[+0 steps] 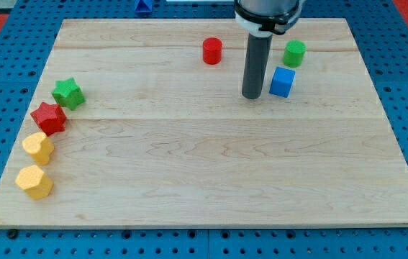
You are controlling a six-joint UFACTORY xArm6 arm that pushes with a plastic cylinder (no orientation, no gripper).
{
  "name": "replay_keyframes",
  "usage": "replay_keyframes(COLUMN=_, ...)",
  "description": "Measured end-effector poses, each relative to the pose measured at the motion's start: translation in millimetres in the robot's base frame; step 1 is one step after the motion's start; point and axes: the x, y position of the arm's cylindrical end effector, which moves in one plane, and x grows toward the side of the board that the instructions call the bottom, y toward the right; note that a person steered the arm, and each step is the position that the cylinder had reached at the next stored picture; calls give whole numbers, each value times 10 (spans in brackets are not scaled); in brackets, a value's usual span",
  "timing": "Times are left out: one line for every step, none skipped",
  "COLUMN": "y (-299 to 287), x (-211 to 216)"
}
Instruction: Move the blue cube below the green circle
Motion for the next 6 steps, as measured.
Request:
replay_keyframes(y=109, x=-263)
replay_keyframes(y=481, x=-263)
replay_keyframes(y=370, x=-136)
replay_keyframes(y=278, x=114)
replay_keyframes(y=671, x=174)
replay_keyframes(y=1050, x=175)
